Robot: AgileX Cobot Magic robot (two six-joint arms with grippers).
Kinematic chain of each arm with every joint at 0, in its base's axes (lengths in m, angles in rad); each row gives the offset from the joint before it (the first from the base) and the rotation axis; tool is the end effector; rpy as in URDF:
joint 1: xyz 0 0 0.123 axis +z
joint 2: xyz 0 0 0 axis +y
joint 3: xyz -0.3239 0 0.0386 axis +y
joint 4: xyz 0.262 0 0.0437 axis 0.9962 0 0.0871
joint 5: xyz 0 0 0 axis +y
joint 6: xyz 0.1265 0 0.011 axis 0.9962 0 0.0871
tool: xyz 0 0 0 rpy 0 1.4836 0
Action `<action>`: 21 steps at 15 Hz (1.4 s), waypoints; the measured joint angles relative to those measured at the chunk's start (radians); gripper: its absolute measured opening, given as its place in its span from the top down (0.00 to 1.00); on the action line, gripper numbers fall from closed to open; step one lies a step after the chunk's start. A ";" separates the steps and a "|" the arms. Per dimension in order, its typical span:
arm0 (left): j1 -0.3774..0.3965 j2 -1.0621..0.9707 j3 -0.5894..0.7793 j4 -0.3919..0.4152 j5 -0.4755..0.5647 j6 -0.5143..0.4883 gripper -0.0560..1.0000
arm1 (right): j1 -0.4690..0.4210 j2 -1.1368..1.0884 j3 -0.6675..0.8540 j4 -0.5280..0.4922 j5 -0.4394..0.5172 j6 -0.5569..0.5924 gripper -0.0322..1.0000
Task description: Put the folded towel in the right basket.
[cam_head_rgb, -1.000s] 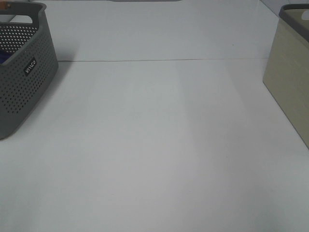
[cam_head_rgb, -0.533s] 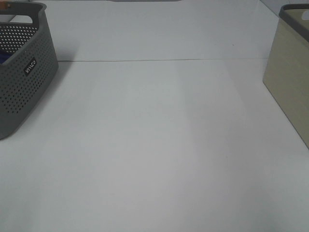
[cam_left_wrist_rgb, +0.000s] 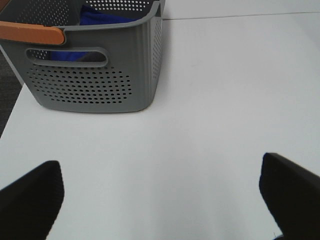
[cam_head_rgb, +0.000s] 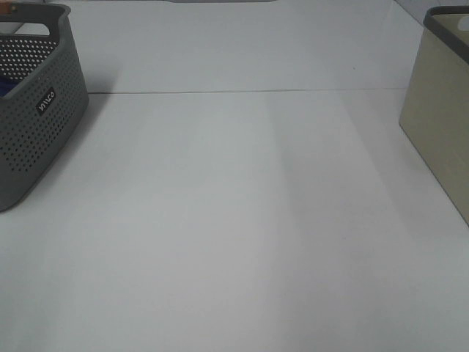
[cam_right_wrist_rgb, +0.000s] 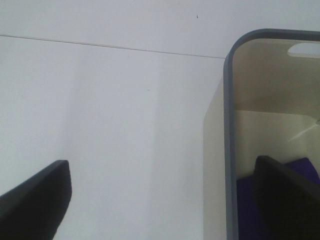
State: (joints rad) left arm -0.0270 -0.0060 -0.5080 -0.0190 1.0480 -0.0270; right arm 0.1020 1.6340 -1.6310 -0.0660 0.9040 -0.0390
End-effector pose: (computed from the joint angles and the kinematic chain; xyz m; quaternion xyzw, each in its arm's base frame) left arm -0.0030 -0.0020 0.2716 0.0004 0.8462 -0.0239 0.5324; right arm 0.4062 0.0350 0.3941 -0.0749 0.9268 -0.0200 0.3673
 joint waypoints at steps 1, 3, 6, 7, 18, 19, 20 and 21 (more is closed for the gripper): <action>0.000 0.000 0.000 0.000 0.000 0.000 0.01 | 0.004 -0.012 0.001 -0.012 0.050 0.018 0.06; 0.000 0.000 0.000 0.000 0.000 0.000 0.01 | 0.004 -0.079 0.053 -0.016 0.151 0.039 0.06; 0.000 0.000 0.000 0.000 0.000 0.000 0.01 | 0.004 -0.349 0.345 0.000 0.098 0.115 0.06; 0.000 0.000 0.000 0.000 0.000 0.000 0.01 | 0.004 -0.461 0.462 0.006 0.067 0.119 0.06; 0.000 0.000 0.000 0.000 0.000 0.000 0.01 | 0.004 -1.546 1.067 0.000 0.250 0.115 0.06; 0.000 0.000 0.000 0.000 0.000 0.000 0.01 | 0.004 -1.601 1.109 -0.002 0.250 0.115 0.06; 0.000 0.000 0.000 0.000 0.000 0.000 0.01 | 0.004 -1.631 1.145 -0.003 0.246 0.115 0.06; 0.000 0.000 0.000 0.000 0.000 0.000 0.01 | 0.004 -1.637 1.166 -0.003 0.227 0.115 0.06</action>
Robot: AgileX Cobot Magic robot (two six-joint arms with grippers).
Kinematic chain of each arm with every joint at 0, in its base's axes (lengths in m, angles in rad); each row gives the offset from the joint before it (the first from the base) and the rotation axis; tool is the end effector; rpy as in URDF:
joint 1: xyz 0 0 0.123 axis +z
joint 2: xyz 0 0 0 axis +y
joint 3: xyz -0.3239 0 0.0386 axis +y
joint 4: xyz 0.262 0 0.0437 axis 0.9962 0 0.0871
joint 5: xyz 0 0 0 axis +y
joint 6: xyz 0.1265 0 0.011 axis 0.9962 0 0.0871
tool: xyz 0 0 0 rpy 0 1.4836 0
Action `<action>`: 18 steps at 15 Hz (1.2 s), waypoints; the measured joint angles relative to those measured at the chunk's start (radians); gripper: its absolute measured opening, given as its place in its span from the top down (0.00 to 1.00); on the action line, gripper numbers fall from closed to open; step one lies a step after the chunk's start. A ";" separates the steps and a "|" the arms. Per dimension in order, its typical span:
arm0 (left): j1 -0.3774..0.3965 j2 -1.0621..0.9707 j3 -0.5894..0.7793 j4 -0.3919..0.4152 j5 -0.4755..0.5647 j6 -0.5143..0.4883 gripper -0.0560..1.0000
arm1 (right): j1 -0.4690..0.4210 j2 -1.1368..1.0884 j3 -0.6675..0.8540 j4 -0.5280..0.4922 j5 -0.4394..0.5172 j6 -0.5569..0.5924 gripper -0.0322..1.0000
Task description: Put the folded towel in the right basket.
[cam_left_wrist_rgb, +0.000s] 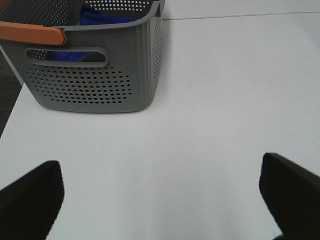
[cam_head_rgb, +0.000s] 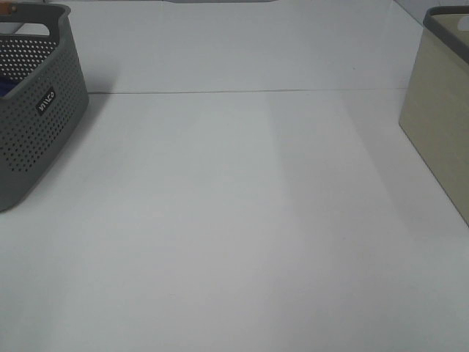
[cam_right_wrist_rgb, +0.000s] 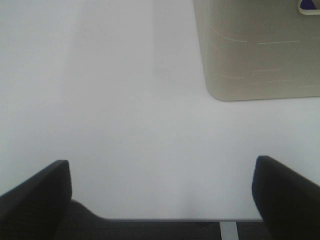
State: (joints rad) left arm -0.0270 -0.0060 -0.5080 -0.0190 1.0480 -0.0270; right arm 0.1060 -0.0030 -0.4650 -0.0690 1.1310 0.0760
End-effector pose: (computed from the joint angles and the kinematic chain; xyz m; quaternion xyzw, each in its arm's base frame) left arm -0.0030 -0.0020 0.2716 0.0004 0.8462 -0.0239 0.5324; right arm -0.0027 -0.0083 0.2489 -0.0112 0.8782 0.0090 0.4781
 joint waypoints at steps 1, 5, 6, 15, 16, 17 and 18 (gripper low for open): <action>0.000 0.000 0.000 0.000 0.000 0.000 0.01 | 0.000 0.000 0.003 -0.007 -0.009 0.000 0.06; 0.000 0.000 0.000 0.000 0.000 0.004 0.01 | 0.004 0.000 0.010 -0.019 -0.017 0.000 0.06; 0.000 0.000 0.000 0.000 0.000 0.004 0.01 | -0.004 0.000 0.010 -0.019 -0.021 0.000 0.06; 0.000 0.000 0.000 0.000 0.000 0.004 0.01 | -0.121 0.000 0.010 -0.017 -0.024 0.000 0.06; 0.000 0.000 0.000 0.000 0.000 0.004 0.01 | -0.121 0.000 0.010 -0.017 -0.024 0.000 0.06; 0.000 0.000 0.000 0.000 0.000 0.004 0.01 | -0.121 0.000 0.010 -0.017 -0.024 0.000 0.06; 0.000 0.000 0.000 0.000 0.000 0.007 0.01 | -0.121 0.000 0.010 -0.017 -0.024 0.000 0.06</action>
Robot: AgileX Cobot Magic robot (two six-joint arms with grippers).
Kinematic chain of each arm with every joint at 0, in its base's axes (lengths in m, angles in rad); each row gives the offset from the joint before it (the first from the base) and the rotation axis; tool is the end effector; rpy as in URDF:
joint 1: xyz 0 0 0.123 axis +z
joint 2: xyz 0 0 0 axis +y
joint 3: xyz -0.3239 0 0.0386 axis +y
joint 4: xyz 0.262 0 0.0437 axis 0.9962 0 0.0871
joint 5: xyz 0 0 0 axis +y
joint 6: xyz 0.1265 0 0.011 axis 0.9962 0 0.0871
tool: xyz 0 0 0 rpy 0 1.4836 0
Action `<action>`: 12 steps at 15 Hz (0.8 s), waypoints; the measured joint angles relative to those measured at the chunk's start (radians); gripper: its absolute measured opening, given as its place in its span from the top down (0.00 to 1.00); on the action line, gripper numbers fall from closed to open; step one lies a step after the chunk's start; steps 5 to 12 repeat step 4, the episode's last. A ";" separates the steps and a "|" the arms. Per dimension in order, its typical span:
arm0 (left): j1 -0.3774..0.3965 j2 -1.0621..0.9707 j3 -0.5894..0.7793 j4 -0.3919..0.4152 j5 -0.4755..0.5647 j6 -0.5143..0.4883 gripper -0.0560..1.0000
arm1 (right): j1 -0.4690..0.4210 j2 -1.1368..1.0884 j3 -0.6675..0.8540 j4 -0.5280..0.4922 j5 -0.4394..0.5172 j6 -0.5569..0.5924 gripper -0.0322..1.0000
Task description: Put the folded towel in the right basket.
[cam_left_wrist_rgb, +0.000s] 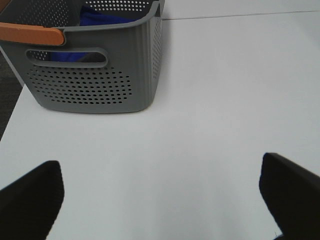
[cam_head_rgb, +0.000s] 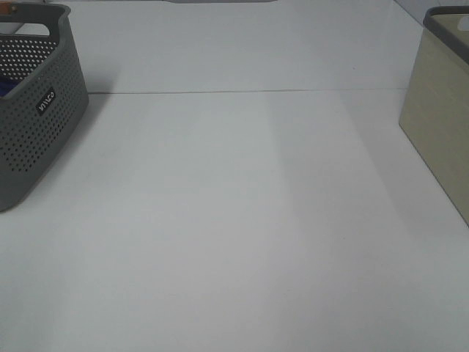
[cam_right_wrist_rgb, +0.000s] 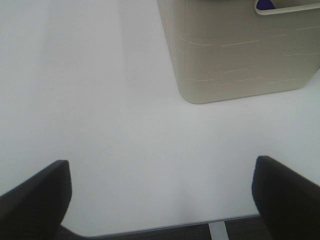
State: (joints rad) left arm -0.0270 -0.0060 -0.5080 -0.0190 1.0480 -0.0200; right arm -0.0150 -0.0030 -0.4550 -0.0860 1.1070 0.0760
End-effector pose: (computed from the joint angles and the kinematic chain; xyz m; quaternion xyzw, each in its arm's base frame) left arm -0.0030 -0.0020 0.2716 0.0033 0.8461 -0.0220 0.5325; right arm -0.0013 -0.0097 0.2483 0.0415 0.8736 -0.0282 0.4840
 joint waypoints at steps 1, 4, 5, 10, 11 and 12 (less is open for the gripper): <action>0.000 0.000 0.000 0.000 0.000 0.000 0.01 | 0.000 0.000 0.000 0.000 0.000 0.000 0.06; 0.000 0.000 0.000 0.000 0.000 0.000 0.01 | 0.000 0.000 0.000 0.000 0.000 0.000 0.06; 0.000 0.000 0.000 0.000 0.000 0.000 0.01 | 0.000 0.000 0.000 0.000 0.000 0.000 0.06; 0.000 0.000 0.000 0.000 0.000 0.000 0.01 | 0.000 0.000 0.000 0.000 0.000 0.000 0.06; 0.000 0.000 0.000 0.000 0.000 0.000 0.01 | 0.000 0.000 0.000 0.000 0.000 0.000 0.06; 0.000 0.000 0.000 0.000 0.000 0.000 0.01 | 0.000 0.000 0.000 0.000 0.000 0.000 0.06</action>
